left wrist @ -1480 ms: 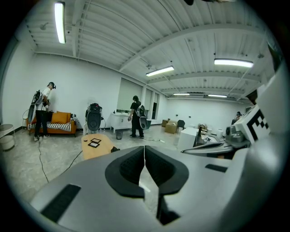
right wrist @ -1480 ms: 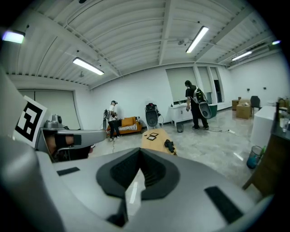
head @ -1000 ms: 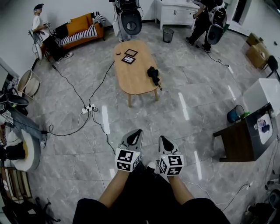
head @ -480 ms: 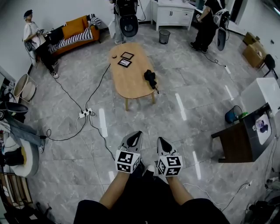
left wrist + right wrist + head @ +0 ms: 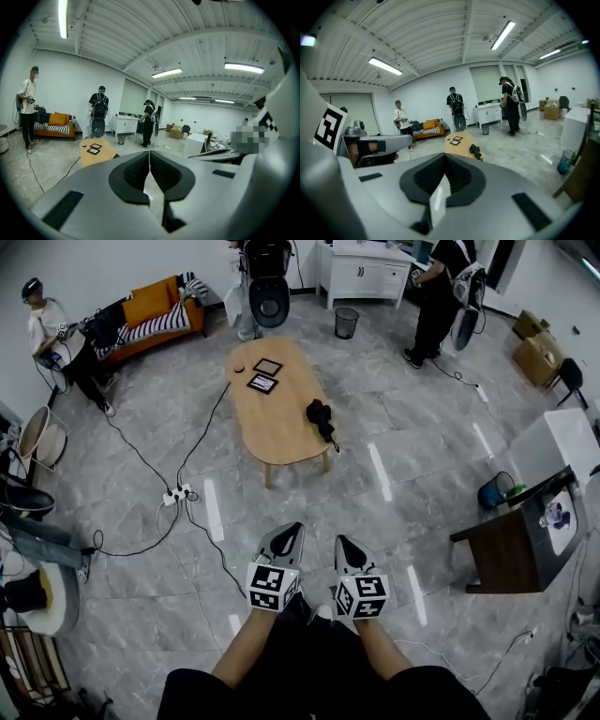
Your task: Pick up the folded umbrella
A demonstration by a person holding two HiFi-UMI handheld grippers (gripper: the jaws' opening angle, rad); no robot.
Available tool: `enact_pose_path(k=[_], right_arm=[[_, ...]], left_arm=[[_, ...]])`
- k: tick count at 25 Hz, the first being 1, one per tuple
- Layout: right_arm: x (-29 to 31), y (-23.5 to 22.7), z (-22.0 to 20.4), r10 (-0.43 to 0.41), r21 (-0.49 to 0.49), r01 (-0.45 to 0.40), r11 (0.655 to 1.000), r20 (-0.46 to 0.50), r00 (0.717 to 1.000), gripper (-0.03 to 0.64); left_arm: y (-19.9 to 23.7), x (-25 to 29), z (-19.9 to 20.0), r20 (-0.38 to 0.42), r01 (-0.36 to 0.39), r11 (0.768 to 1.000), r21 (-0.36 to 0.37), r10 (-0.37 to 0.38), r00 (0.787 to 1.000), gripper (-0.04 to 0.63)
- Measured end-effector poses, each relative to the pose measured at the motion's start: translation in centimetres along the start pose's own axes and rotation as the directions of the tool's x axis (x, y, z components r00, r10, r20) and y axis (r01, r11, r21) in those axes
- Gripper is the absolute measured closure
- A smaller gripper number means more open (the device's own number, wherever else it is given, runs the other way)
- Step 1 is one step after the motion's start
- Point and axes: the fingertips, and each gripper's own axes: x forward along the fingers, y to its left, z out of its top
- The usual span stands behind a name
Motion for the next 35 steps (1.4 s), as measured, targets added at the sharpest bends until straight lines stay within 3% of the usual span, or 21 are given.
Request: enact_pose_path(k=[11,21,35], right_arm=[[3.5,1.4,1.4,-0.072,0.003,0.072,0.997,0.009,0.997,0.607],[4.1,1.3,1.3,-0.107,0.010,0.107,0.994,-0.006,0.994,0.607],[8.3,-1.3,3.5,-0.070,0.031,0.070,0.997,-0.003,0.998,0.607]], left_arm=[[4.4,1.6,0.5,-0.006,0.057,0.998,-0.006,-0.057,0.998,0.578],[5.1,2.5,0.4,-0.010,0.081,0.996,-0.020,-0.082,0.997,0.578],[5.8,7.3,2.0,-0.031,0.075,0.997,0.006,-0.075,0.997,0.578]])
